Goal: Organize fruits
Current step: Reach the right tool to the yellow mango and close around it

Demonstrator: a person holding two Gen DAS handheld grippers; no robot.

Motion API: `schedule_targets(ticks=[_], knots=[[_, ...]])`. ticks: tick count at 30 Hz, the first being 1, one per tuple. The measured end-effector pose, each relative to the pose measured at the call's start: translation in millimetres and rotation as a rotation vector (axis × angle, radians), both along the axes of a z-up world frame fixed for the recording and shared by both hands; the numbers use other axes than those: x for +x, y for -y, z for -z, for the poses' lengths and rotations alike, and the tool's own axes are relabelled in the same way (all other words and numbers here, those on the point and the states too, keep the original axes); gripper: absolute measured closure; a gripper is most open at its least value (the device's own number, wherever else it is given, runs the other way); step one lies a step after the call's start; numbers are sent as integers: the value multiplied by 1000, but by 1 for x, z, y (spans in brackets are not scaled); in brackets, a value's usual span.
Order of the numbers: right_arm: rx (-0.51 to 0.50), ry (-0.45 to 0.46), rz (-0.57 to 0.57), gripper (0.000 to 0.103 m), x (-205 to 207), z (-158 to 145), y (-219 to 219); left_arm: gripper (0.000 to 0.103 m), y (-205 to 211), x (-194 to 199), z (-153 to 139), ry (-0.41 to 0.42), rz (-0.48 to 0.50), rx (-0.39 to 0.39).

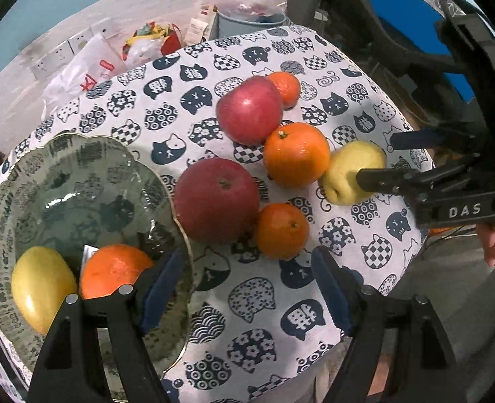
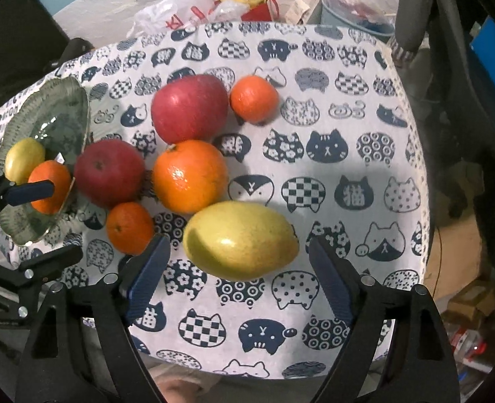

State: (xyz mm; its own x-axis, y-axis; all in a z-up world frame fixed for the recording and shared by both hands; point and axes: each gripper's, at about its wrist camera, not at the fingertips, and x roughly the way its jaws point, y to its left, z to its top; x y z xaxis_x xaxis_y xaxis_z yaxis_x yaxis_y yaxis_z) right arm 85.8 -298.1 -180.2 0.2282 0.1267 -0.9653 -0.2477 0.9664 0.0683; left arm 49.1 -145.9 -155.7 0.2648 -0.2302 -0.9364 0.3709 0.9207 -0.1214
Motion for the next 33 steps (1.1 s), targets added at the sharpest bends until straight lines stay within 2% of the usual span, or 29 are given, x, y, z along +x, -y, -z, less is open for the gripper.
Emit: schedule_targets(ticks=[10,20,26,33], knots=[[-26,-37,-17,15,2,25,-6,23,8,2,11,-36,1,-9],[-30,-54,-26,17,12,45,-10,23,17,3,19,-59,10,-13],[-21,-31,-42,18,13,44,-10,23,24,5,25,-84,12,-30],[0,33,9,18,8,22,9,23,27,11,37,-135,-27,-68]])
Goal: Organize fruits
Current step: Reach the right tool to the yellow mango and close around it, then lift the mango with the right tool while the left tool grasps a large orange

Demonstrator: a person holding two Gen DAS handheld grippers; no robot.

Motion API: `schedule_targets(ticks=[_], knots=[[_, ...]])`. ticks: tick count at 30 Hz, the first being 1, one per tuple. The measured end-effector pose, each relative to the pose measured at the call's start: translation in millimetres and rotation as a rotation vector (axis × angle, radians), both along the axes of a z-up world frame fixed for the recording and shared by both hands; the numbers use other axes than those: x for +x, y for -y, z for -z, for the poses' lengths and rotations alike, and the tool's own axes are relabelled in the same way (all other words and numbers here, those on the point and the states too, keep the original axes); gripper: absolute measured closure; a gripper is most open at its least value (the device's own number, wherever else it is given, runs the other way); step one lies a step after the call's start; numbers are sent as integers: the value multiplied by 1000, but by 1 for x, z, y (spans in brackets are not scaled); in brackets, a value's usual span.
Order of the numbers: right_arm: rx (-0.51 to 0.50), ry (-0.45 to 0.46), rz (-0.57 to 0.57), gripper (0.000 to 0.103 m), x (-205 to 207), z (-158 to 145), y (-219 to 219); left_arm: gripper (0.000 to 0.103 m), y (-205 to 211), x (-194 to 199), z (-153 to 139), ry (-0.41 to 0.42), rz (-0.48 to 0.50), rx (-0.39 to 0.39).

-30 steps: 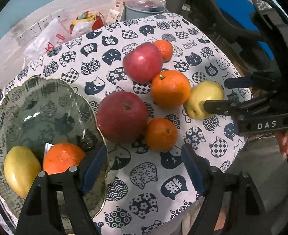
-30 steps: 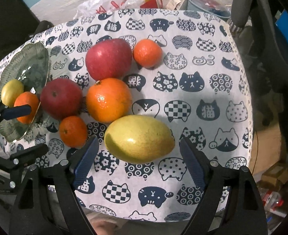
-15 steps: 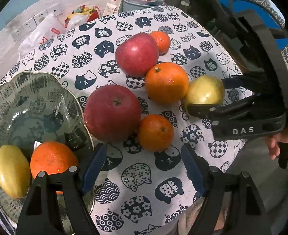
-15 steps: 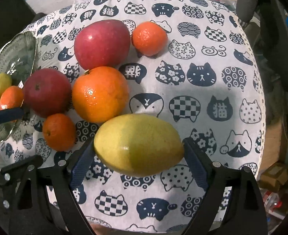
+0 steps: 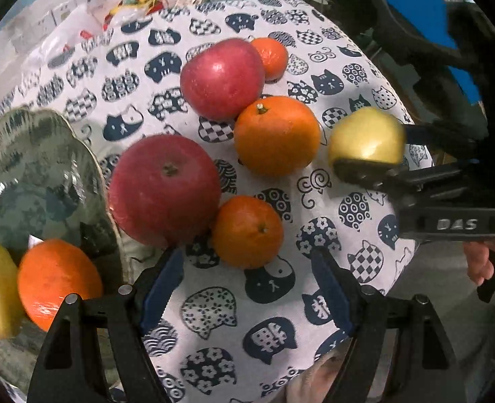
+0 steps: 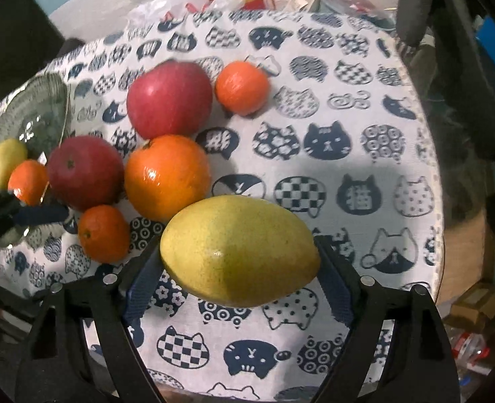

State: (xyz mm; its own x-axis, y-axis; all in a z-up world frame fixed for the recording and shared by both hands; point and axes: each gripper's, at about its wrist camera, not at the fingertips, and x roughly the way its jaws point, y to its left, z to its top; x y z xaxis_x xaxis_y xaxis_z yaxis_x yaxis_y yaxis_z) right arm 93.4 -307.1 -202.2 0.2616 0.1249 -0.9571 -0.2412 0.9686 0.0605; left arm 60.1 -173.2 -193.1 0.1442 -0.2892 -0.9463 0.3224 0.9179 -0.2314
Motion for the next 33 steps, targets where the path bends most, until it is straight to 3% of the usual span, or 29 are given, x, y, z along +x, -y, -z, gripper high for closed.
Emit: schedule_targets(ticks=[10,13,19,23,33], knots=[[34,25,54,18,-3,-12,25,25,9,6,14,-23,-26,-9],[42,27,58,18,-3,-12,27,31,18,6,16,-4,1,24],[46,32,64,18,-3,-12,29,53,27,14,26,7,2,64],[50,30,65,18,-4,-12,31,54,26,18,26,13,-9,41],[51,41,67,18,-3,-13,31,55,40,13,20,88,49,74]])
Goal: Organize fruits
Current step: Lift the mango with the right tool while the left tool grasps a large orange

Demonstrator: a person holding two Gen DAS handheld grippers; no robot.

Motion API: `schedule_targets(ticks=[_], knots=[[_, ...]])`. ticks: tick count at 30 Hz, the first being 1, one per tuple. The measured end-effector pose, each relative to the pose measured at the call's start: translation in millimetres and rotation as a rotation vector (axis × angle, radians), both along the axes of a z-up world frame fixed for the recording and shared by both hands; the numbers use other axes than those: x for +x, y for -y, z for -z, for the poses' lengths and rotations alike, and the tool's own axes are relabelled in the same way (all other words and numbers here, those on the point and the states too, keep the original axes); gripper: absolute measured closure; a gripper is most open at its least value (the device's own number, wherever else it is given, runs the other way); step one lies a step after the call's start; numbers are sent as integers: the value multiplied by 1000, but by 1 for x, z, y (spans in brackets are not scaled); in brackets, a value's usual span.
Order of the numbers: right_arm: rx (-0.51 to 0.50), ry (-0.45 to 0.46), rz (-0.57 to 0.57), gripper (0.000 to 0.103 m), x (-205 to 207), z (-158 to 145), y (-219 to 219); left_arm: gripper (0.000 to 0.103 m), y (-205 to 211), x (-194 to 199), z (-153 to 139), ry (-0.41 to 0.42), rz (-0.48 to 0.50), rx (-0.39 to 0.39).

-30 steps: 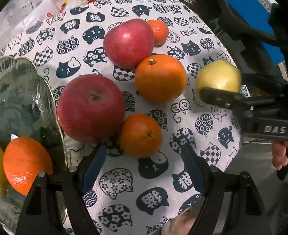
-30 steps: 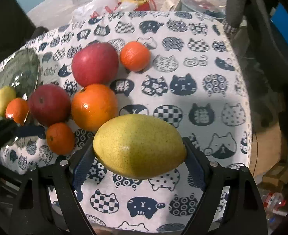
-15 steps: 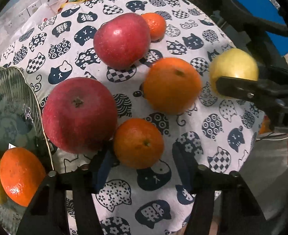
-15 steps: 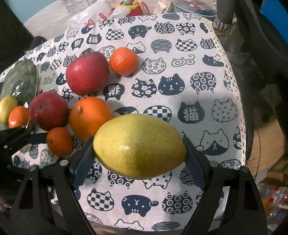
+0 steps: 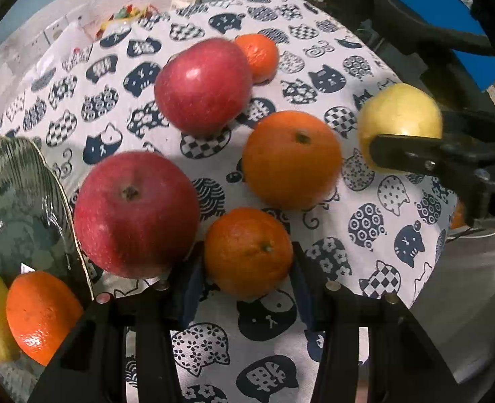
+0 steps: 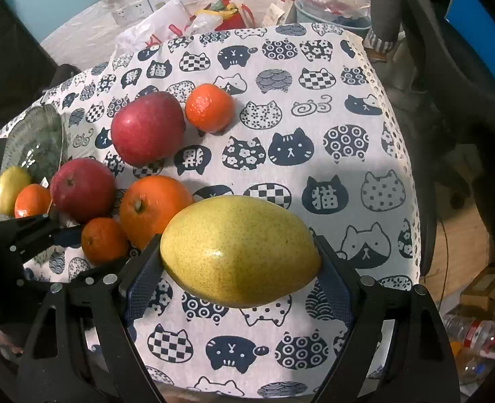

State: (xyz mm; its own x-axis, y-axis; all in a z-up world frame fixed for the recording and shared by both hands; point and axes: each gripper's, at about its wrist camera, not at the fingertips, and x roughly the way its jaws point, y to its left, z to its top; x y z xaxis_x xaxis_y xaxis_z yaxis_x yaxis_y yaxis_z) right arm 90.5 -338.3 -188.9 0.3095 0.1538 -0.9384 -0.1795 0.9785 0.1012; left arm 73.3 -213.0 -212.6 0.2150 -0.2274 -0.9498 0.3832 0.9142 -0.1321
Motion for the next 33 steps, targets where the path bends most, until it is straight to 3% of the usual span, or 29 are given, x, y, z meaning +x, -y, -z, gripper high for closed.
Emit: schedule_targets(ticks=[16,33], knots=[[18,73,-8,18,-1,-27,-8,55,-24,-17,-55,128,9,-6],[51,145,-64,18,-6,-61,-39,55,-54,-25,-91,225,-28,5]])
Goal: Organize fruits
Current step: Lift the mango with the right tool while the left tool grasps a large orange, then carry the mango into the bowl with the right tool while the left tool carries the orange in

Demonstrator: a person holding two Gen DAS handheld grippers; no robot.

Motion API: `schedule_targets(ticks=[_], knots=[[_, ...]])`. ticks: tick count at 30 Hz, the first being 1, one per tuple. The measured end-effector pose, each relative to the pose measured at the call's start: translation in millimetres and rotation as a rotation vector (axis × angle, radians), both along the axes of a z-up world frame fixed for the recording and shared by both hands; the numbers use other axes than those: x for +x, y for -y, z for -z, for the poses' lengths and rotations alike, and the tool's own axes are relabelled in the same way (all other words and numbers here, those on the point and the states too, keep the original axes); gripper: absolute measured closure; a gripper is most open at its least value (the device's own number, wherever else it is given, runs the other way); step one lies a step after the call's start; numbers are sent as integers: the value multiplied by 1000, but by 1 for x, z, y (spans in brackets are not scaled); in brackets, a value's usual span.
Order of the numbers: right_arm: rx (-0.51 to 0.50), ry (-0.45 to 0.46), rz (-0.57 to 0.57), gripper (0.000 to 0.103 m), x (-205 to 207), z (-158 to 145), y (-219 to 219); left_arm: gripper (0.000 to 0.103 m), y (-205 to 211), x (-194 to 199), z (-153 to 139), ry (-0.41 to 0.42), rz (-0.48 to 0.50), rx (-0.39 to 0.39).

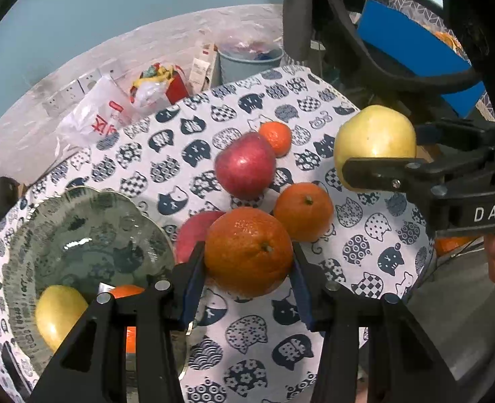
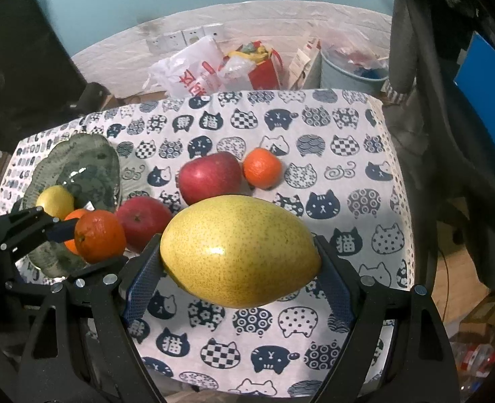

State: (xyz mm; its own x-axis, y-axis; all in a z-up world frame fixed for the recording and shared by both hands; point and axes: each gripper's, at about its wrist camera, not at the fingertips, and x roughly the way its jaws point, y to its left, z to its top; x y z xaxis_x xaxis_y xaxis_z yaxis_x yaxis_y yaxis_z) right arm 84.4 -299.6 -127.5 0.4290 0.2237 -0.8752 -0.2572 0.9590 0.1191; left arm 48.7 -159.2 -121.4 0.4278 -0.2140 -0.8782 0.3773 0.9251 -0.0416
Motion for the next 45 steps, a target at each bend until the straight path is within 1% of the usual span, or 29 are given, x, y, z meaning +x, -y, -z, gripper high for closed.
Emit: schedule_targets(ticks=[14,23,32,37,45], knots=[[11,16,-52,18,9,-10,-38,55,-45,-2,-8,10,-80,-6],[18,15,-99,18,18,-13,-74,55,-87,-7,-10,11,-147,-7],[14,-2,-157,18,28,-9,-120,55,-131,-18,-7,-1,-220,-6],[12,-13,-195,18,32,-4,-148,55,-157,-24,-7,-4,-266,-19],[8,-49,-236,18,37,9,-181,55,-190,-25,-12,3,-331,-46]])
